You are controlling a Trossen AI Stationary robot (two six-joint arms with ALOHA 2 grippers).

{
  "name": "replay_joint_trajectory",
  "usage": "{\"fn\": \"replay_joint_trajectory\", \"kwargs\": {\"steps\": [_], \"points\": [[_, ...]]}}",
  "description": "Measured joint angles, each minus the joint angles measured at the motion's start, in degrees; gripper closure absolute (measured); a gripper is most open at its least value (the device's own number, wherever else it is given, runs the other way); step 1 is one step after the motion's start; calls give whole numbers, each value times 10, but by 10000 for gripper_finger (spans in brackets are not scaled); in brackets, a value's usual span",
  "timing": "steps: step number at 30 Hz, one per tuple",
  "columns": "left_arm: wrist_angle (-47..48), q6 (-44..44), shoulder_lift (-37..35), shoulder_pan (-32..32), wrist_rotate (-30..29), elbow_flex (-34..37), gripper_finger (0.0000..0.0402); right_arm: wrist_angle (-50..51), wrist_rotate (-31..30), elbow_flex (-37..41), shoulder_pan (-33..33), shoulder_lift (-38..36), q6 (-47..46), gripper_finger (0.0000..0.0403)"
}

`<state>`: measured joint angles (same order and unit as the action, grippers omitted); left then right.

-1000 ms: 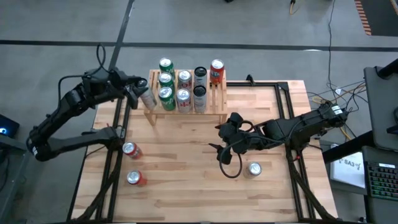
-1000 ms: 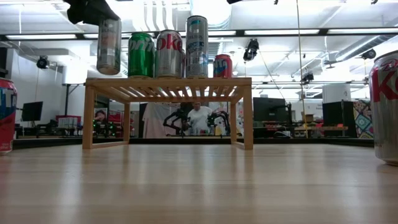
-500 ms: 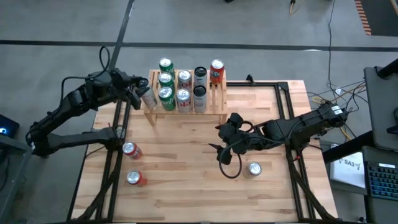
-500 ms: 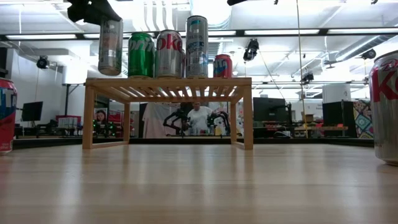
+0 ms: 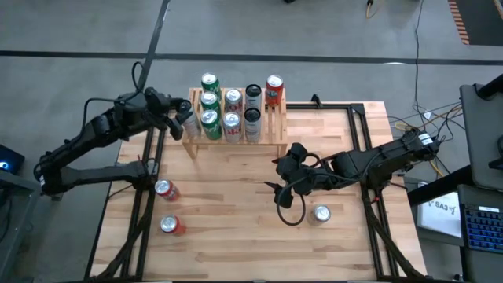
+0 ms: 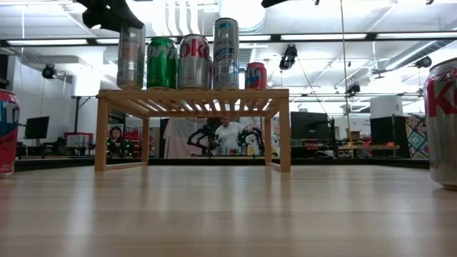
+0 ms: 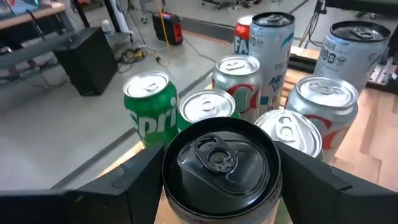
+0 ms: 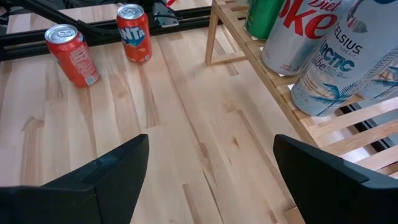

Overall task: Place canned beverage on shelf
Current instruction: Put the yellow soda can on the shelf

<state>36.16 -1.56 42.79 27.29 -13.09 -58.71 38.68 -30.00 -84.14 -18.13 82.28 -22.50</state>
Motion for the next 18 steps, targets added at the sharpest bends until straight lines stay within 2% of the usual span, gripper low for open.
{"fn": "replay_joint_trajectory", "kwargs": {"steps": [18], "points": [[-1, -24, -5, -1, 1, 13, 154, -2, 0, 0, 0, 0, 0, 71]]}}
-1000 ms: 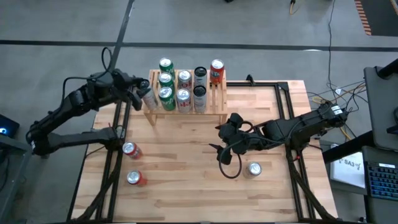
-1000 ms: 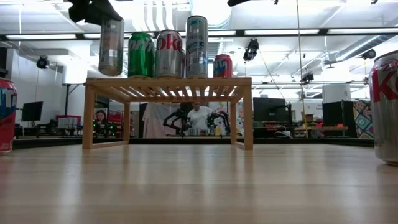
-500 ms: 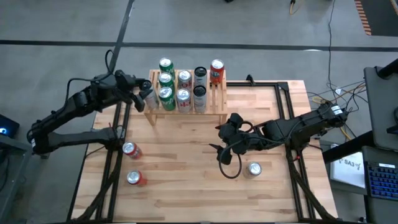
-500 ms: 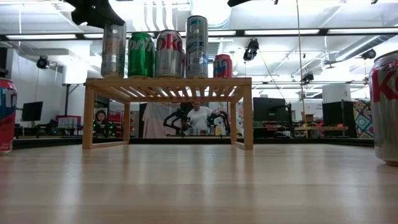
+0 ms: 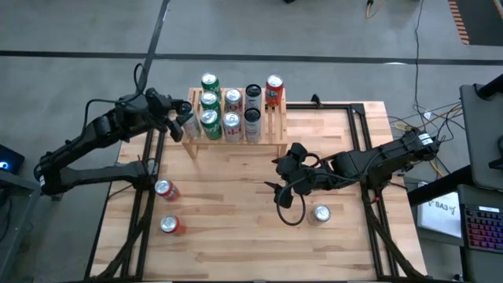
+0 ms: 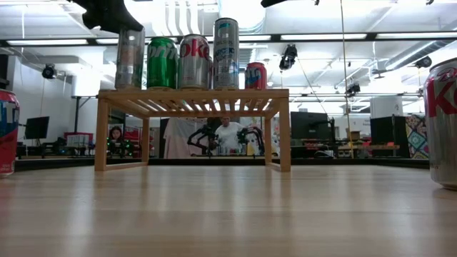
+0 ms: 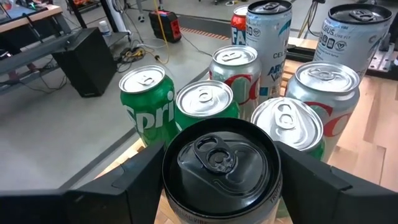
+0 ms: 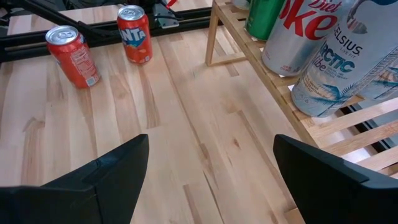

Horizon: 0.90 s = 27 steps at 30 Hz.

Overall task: Place canned beverage on shelf
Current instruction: Put the yellow soda can on the shelf

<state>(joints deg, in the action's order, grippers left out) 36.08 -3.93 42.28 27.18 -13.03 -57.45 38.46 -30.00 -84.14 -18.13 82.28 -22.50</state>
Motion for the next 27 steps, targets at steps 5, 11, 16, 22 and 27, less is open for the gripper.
{"fn": "replay_joint_trajectory", "kwargs": {"steps": [5, 11, 16, 22, 27], "points": [[0, 0, 0, 0, 1, 0, 148, 0, 0, 0, 0, 0, 0, 71], [3, -1, 0, 0, 1, 3, 146, 0, 0, 0, 0, 0, 0, 71], [8, -1, 0, 0, 1, 6, 145, 0, 0, 0, 0, 0, 0, 71], [8, -1, 0, 0, 1, 6, 144, 0, 0, 0, 0, 0, 0, 71], [8, 0, 0, 0, 1, 6, 140, 0, 0, 0, 0, 0, 0, 71]]}}
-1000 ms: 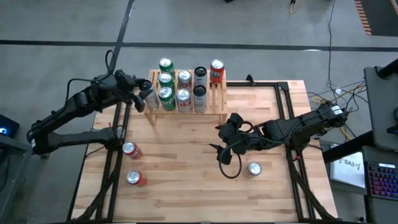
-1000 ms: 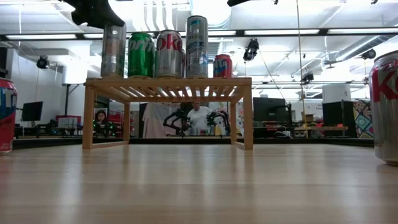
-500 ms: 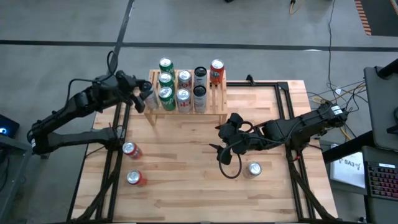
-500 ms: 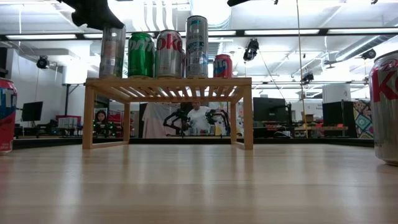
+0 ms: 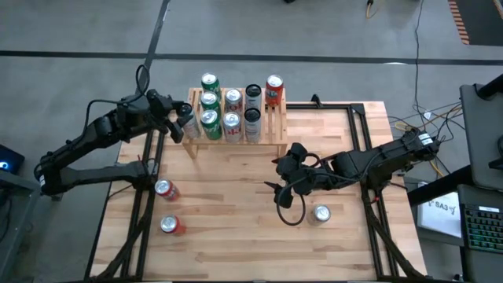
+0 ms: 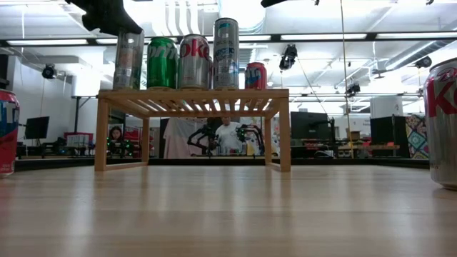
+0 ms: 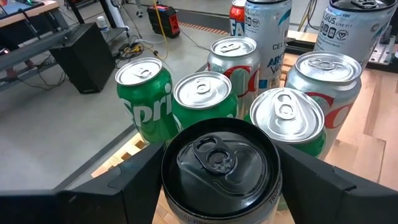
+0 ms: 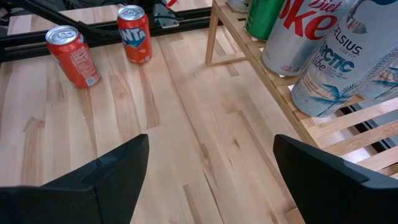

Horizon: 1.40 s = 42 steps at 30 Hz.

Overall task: Place canned beverage on shelf
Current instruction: Put the yellow soda can on the shelf, then put the white soda can on the shelf

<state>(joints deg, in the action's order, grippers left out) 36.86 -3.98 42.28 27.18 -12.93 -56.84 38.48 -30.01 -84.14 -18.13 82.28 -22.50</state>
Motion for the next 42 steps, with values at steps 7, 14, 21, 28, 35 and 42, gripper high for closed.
{"fn": "replay_joint_trajectory", "kwargs": {"steps": [7, 14, 21, 28, 35, 42], "points": [[-8, 0, 0, 0, 0, 0, 116, 0, 0, 0, 0, 0, 0, 71], [-11, 2, -2, 0, 0, 0, 110, 0, 0, 0, 0, 0, 0, 71], [-8, 1, -10, 0, 0, -23, 109, 0, 0, 0, -1, 0, 0, 71], [-2, -2, -13, 0, 0, -71, 109, 0, 0, 0, -1, 0, 0, 71], [-59, 20, -14, -19, 122, -99, 125, 0, 55, -15, -1, 0, -31, 71], [-89, 11, -5, -129, 98, -90, 209, 4, 243, -16, -1, 9, -141, 71]]}}
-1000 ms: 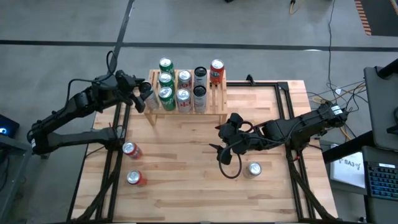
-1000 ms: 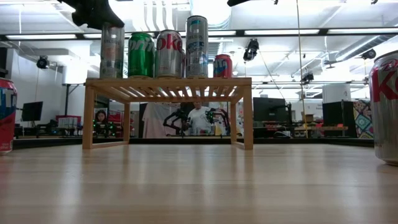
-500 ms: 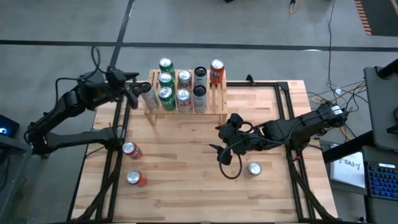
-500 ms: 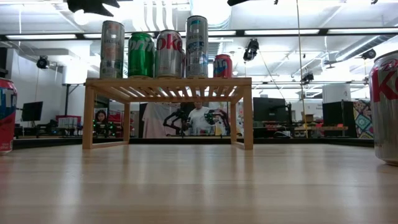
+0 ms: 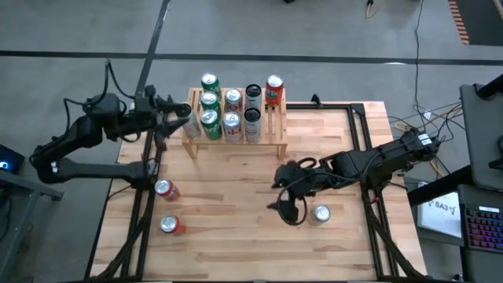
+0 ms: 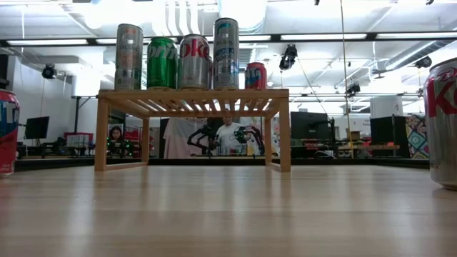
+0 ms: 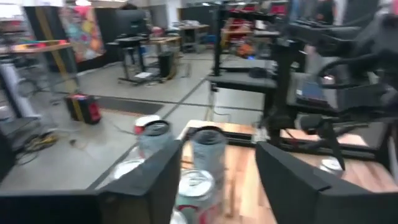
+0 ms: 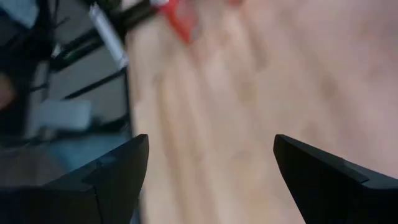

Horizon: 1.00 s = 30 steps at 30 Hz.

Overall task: Place canned beverage on shelf
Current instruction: Put the white soda can on the shelf

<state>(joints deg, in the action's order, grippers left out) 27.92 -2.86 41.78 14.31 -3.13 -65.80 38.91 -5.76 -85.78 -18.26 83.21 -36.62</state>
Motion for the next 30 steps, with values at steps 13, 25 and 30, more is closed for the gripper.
{"fn": "replay_joint_trajectory", "kwargs": {"steps": [13, 25, 30], "points": [[-67, -28, 82, -280, -245, 2, 327, 386, 118, -35, -6, 21, -309, 72], [-110, -24, 130, -398, -292, 3, 329, 468, 151, -30, -83, 21, -426, 71], [-110, -22, 138, -411, -294, 3, 329, 456, 148, -22, -113, 21, -488, 71]]}}
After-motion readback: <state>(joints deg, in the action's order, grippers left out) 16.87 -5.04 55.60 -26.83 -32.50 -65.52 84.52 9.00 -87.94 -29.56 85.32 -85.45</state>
